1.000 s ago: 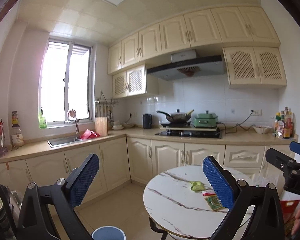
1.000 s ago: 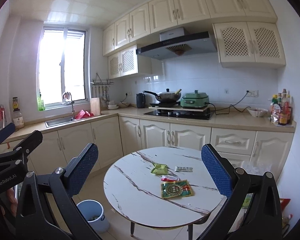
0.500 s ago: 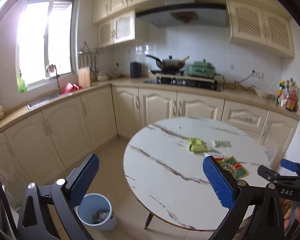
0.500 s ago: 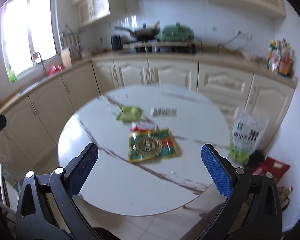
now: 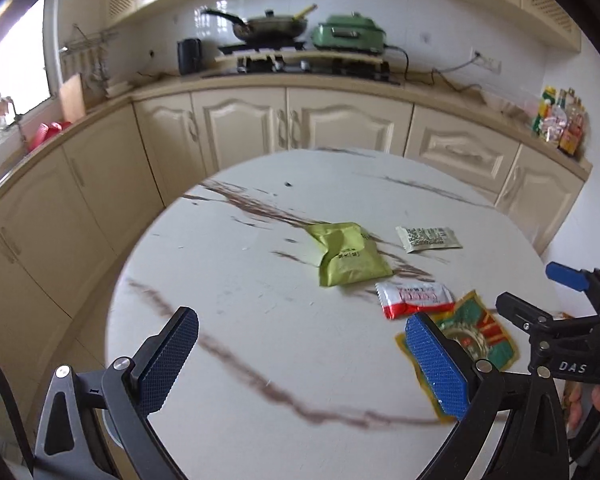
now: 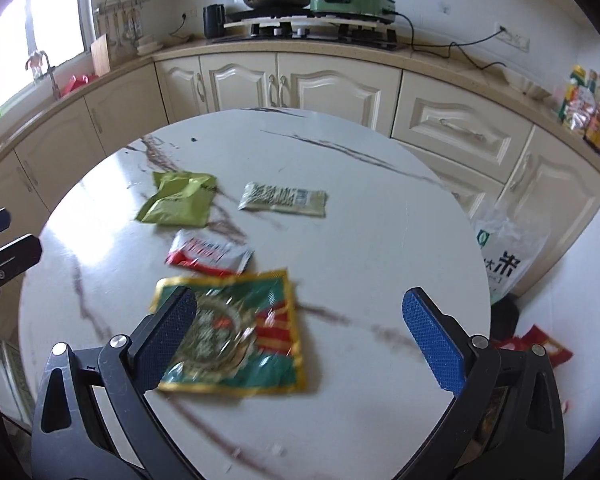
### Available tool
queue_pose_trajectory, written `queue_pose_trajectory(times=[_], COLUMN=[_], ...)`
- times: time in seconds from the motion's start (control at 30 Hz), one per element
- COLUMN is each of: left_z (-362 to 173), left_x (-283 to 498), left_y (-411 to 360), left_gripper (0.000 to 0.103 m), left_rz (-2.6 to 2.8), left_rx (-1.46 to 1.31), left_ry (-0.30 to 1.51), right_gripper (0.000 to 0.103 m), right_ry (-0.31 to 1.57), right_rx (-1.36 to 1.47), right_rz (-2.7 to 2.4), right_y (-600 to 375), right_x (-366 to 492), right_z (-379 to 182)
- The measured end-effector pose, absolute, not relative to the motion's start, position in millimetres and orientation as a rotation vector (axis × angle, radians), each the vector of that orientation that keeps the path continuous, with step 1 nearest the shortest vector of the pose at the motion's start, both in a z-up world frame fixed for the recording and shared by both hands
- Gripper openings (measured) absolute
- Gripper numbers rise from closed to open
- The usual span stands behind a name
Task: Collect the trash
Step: 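Grasp the green packet with the left tool while the right tool grasps the white sachet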
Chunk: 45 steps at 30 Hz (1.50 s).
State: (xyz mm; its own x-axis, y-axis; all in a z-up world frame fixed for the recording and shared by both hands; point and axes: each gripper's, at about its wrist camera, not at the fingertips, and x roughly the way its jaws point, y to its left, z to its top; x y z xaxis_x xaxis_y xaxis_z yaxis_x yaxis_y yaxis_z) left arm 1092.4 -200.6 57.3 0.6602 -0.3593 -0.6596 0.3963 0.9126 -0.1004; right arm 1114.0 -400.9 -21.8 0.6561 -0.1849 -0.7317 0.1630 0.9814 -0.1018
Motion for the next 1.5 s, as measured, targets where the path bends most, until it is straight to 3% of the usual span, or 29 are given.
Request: queue_pose_trajectory(times=[0.33,0.43,0.47,0.63,0.77,0.83,0.87,0.97,1.07,1.1,1.13,1.2,1.37,1.47,1.5], left_z=[26.1,17.1,14.4,3.8,2.0,0.8,0.5,3.5,6.0,6.1,6.0,7.0,15.9,25.7,27.9], left_x=[1203.2,1214.9,1217.3,1214.6,1206.1,1204.2,1203.1,1197.3,1194.2,1193.4,1189.8,1181.6,1163.8,1155.9,1154.0], left_y=[-245.4,-252.7,-255.0,-274.0,-279.2,-279.0,-277.3,-272.1,-267.1,-265.9,-264.1,-260.1,-249.5,-237.3,-233.7], left_gripper=[0.101,0.096,0.088,0.081,0.040,0.032,0.022,0.014,0.010,0.009,0.009,0.008,0.008,0.008,0.008], left_rz=[-0.475,-0.475,-0.477,-0.486,-0.520,-0.528,-0.538,-0.540,-0.548,-0.554,-0.562,-0.585,-0.612,-0.614,-0.615], left_rx=[0.041,0.051,0.052,0.125,0.119,0.125,0.115,0.117,0.101,0.099,0.091,0.071,0.062,0.051,0.050], left_ry=[0.904,0.915,0.921,0.874,0.851,0.849,0.852,0.844,0.844,0.843,0.842,0.848,0.833,0.819,0.816], right_gripper=[0.103,0.103,0.103,0.103,0.103,0.103,0.103,0.102,0.088,0.076,0.055,0.035,0.026,0.032,0.038], right_ry=[0.931,0.941,0.945,0.956,0.982,0.983,0.982,0.976,0.964,0.961,0.962,0.974,0.999,0.984,0.975], right_rx=[-0.057,-0.086,-0.096,-0.156,-0.179,-0.184,-0.176,-0.180,-0.190,-0.194,-0.194,-0.197,-0.223,-0.244,-0.235], right_rz=[-0.086,-0.041,-0.029,0.025,0.067,0.084,0.103,0.106,0.130,0.143,0.147,0.151,0.175,0.170,0.159], right_y=[-437.2,-440.7,-441.5,-441.4,-440.6,-440.6,-441.1,-441.7,-437.8,-435.4,-433.8,-430.3,-418.2,-414.1,-415.4], right_x=[1191.7,1207.8,1213.0,1233.5,1246.9,1251.7,1253.4,1254.4,1251.3,1249.2,1247.0,1243.7,1239.3,1236.6,1236.3], right_z=[-47.2,-51.2,-52.5,-57.8,-66.7,-71.1,-72.4,-72.8,-70.5,-68.4,-66.1,-64.5,-63.9,-64.6,-64.8])
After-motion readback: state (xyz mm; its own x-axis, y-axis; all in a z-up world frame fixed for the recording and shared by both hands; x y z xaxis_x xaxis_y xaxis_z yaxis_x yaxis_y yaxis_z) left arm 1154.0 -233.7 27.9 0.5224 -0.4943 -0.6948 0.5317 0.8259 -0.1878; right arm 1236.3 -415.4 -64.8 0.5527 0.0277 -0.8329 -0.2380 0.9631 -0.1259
